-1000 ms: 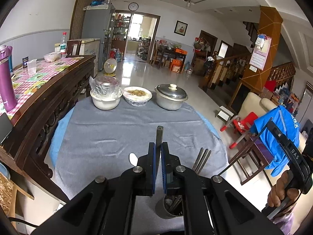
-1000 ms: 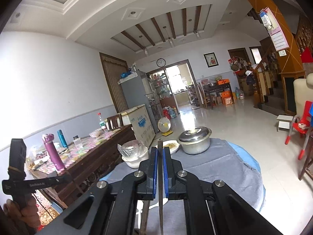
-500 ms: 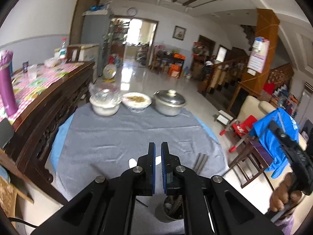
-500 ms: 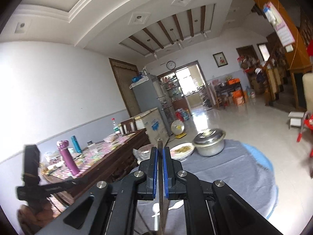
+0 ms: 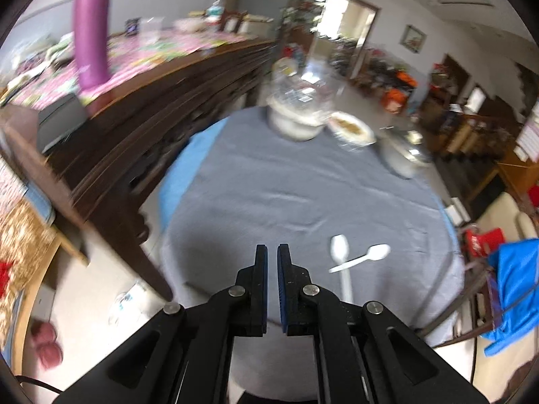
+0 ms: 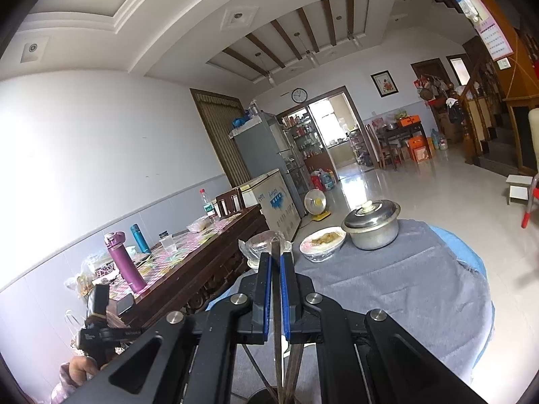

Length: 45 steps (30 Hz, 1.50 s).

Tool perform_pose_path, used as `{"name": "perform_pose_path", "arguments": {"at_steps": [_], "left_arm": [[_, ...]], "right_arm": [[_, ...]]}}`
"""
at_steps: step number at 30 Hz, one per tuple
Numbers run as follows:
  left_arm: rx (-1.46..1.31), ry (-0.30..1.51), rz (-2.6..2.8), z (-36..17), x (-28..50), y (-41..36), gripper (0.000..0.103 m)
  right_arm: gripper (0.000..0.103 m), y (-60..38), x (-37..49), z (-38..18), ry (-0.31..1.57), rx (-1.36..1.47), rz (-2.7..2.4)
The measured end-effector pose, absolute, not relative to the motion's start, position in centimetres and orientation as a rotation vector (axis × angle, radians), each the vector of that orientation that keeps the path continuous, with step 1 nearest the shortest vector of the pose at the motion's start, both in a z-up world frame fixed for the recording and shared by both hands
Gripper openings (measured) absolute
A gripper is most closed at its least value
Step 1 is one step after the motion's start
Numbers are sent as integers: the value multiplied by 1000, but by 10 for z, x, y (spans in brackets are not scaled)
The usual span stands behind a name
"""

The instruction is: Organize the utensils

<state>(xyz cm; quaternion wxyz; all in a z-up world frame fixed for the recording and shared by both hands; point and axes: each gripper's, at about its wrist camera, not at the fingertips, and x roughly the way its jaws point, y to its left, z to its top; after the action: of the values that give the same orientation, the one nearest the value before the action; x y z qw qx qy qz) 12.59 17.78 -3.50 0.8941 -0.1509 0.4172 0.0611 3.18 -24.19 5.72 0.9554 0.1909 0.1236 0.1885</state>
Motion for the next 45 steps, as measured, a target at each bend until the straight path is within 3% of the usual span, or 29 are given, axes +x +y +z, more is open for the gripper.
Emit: {"name": "perform_pose_path", "arguments": {"at_steps": [8,18,20,22,24,38,45], "left_arm": [[-531,1069,225,-109,127,223,5],[-731,1168,310,-165,142,247,6],[-747,1171,324,-172,144,249,10],[-767,1163,329,-178,146,252,29],[-772,1163,357,-184,148,256,39],[-810,1179,410,-219,168,266,40],[-766,1159,437,-213,163,263,24]], "right_arm": [[6,-243,38,50,275,408,390],[6,-246,42,41,297,432,392],[6,-247,43,39,303,441,392],[6,-249,45,37,309,448,396],[6,-250,46,37,310,449,396],[6,-244,54,27,339,444,413],[6,-240,59,22,347,450,412]]}}
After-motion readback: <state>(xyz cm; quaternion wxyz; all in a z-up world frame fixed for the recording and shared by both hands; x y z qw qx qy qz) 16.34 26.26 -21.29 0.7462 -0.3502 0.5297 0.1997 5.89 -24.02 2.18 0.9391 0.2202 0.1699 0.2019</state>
